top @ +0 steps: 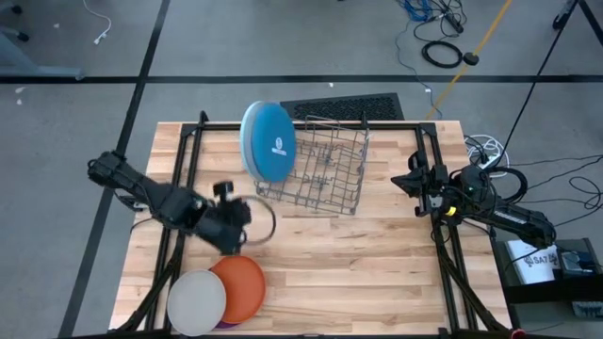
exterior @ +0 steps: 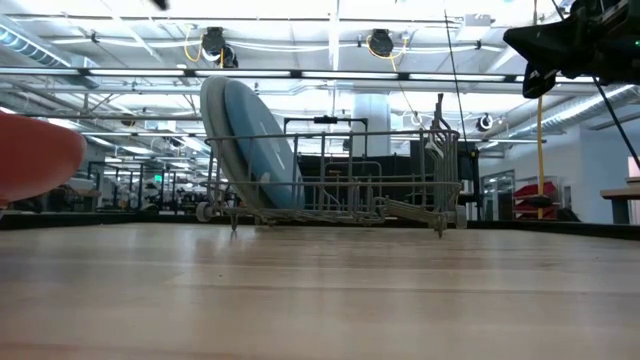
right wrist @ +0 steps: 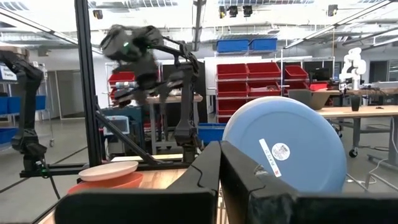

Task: Sort dishes
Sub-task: Put the white plate into the dish rack

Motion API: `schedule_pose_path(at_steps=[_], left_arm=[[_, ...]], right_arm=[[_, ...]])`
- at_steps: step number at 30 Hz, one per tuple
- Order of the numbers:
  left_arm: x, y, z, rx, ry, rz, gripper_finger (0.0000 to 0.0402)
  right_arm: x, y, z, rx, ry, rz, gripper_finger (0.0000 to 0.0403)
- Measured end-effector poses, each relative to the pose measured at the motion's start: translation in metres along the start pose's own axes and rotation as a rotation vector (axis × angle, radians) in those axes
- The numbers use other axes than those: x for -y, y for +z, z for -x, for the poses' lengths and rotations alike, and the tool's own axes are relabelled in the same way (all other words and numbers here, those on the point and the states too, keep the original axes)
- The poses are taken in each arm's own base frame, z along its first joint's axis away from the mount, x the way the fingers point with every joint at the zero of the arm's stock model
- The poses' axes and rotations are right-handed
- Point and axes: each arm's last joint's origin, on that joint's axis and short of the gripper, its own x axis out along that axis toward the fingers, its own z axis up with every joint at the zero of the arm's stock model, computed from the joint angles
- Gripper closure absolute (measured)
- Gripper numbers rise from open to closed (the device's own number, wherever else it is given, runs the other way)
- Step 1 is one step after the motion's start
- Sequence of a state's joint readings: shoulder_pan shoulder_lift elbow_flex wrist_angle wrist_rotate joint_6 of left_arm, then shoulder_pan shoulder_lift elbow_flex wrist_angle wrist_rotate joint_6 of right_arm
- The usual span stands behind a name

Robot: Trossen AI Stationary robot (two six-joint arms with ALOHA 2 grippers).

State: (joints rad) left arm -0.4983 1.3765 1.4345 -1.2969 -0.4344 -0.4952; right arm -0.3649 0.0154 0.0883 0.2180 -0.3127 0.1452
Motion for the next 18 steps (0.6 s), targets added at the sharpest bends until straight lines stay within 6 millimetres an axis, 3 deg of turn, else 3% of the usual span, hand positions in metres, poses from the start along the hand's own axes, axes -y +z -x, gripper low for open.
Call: schedule_pose_path(at_steps=[7,18], left_arm=[[0.043,-0.022,-0.011,-0.283,-0.144,-0.117,0.0277],[0.087,-0.071,-0.057,-0.449,-0.269,-0.099,0.0277]], right_arm=[[0.0,0.0,0.0,-0.004,0.002,-0.001,0.0399],[0.0,0.0,0.0,-0.002,0.003,0.0,0.0399]])
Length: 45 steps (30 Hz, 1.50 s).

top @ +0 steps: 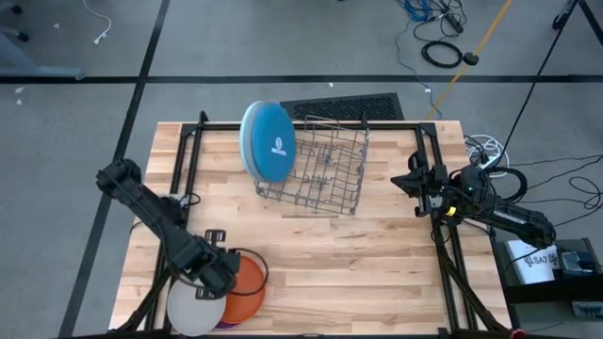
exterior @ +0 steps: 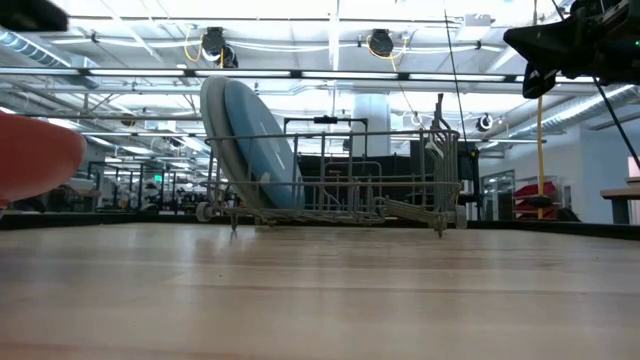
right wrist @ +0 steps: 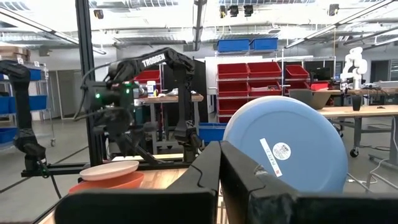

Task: Sort dishes
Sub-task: Put the white plate into the dish rack

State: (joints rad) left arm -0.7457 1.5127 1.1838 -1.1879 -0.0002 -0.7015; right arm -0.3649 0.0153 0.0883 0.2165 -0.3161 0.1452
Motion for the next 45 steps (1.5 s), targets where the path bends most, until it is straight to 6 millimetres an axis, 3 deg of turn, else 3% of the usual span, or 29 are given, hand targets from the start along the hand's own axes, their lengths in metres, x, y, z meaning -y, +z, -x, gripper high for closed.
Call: schedule_pose_path(at_steps=[13,27,30,35,41,45], left_arm=[[0.01,-0.024,-0.043,-0.033,-0.007,-0.087,0.0277],[0.022,-0.014,-0.08,-0.051,0.007,-0.174,0.028],[0.023,-0.013,-0.083,-0.058,0.013,-0.173,0.0305],[0.022,-0.014,-0.081,-0.07,0.01,-0.183,0.0384],[0.022,-0.014,-0.079,-0.08,0.018,-0.182,0.0395],[0.023,-0.012,-0.066,-0.09,0.077,-0.2,0.0399]], right_arm=[[0.0,0.0,0.0,-0.001,0.0,-0.012,0.0399],[0.0,0.0,0.0,-0.004,-0.001,-0.028,0.0399],[0.0,0.0,0.0,-0.004,-0.001,-0.028,0.0399],[0.0,0.0,0.0,-0.004,-0.001,-0.028,0.0399],[0.0,-0.001,0.0,-0.005,-0.001,-0.029,0.0399],[0.0,-0.001,0.0,-0.005,-0.001,-0.028,0.0399]])
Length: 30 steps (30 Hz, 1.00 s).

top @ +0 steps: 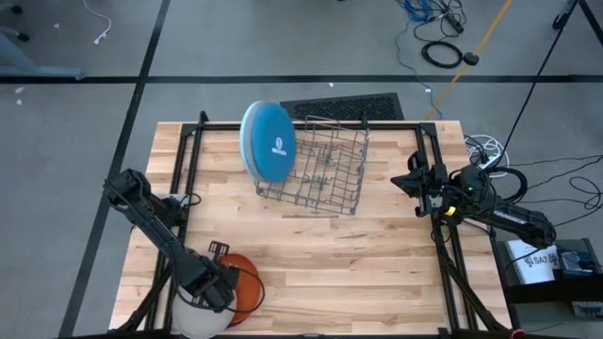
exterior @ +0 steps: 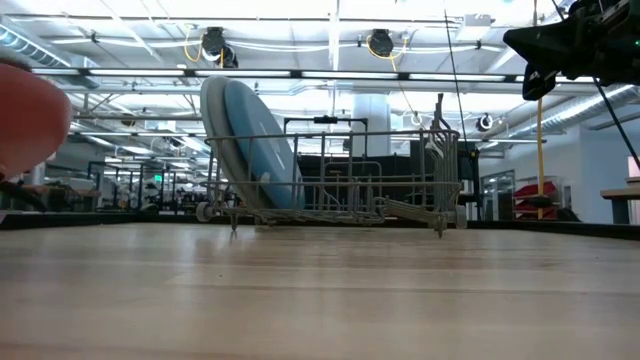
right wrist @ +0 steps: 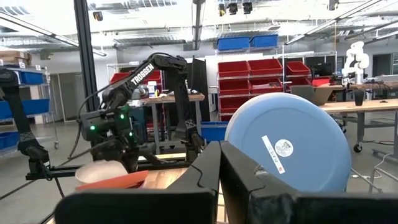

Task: Sort dishes
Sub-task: Put the white plate into the dish rack

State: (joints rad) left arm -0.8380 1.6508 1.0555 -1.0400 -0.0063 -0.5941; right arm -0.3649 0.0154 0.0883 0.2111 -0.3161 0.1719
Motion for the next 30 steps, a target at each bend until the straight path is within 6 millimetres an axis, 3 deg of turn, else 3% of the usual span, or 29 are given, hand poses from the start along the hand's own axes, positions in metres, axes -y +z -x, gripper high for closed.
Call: schedule_pose_path(at_steps=[5,19,30], left_arm=[[-0.003,0.005,0.026,0.041,0.027,0.005,0.0401],[-0.018,0.004,0.126,0.423,0.191,0.041,0.0401],[-0.043,0.01,0.193,0.817,0.662,0.087,0.0401]], right_arm=[[0.0,0.0,0.0,0.001,0.0,0.0,0.0399],[0.0,0.0,0.0,0.001,0.0,0.0,0.0399],[0.0,0.001,0.0,0.009,0.002,0.003,0.0399]])
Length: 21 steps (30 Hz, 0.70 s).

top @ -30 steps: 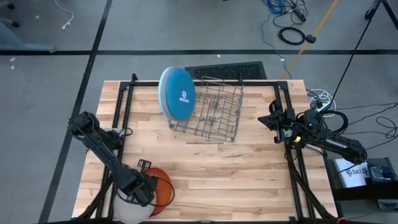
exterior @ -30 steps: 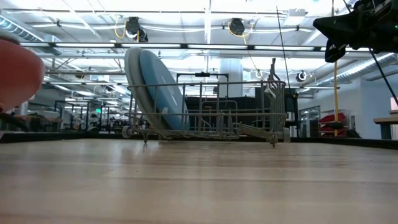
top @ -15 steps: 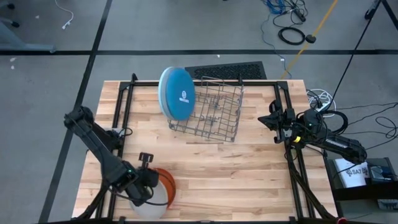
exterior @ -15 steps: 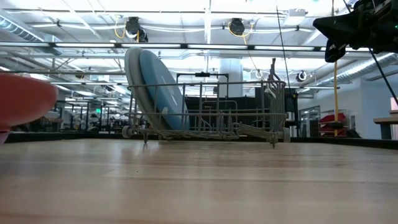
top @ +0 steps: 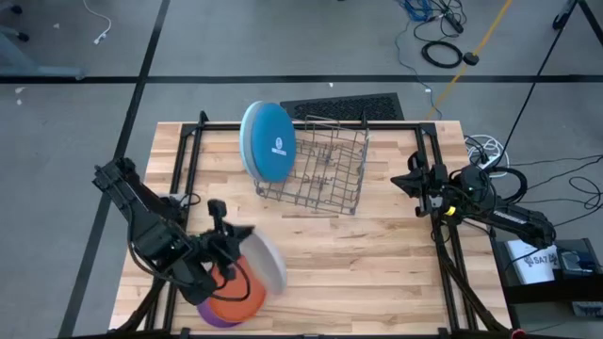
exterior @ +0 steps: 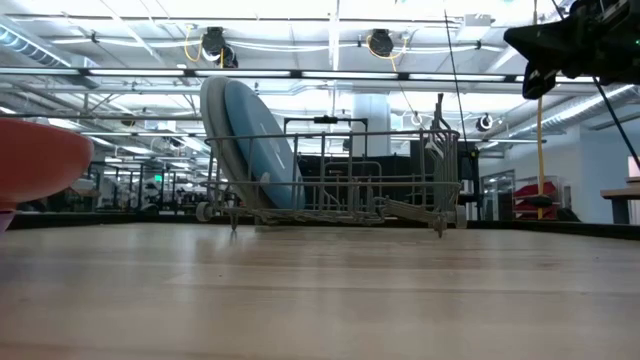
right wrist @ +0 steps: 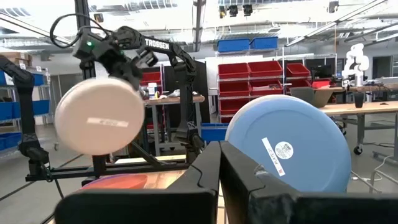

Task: Sort dishes
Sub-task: Put the white plate into the dish rack

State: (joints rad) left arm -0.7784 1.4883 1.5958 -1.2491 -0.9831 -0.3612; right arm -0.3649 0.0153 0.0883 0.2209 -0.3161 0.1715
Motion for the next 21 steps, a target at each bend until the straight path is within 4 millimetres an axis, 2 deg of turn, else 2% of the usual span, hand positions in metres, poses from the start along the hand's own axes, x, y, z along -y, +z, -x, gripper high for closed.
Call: schedule_pose_path(at_steps=[5,10,16,21], left_arm=[[-0.019,0.013,-0.008,0.088,0.286,0.026,0.0401],[-0.04,0.024,-0.022,0.093,0.478,0.076,0.0401],[-0.066,0.033,-0.046,0.044,0.622,0.147,0.0401],[-0.093,0.03,-0.071,-0.039,0.672,0.179,0.0401]], right_arm=[[-0.001,0.004,0.0,0.04,0.007,0.013,0.0399],[-0.002,0.012,0.001,0.12,0.021,0.04,0.0399],[-0.004,0.024,0.003,0.248,0.012,0.096,0.0399],[-0.005,0.033,0.006,0.358,-0.032,0.061,0.0399]])
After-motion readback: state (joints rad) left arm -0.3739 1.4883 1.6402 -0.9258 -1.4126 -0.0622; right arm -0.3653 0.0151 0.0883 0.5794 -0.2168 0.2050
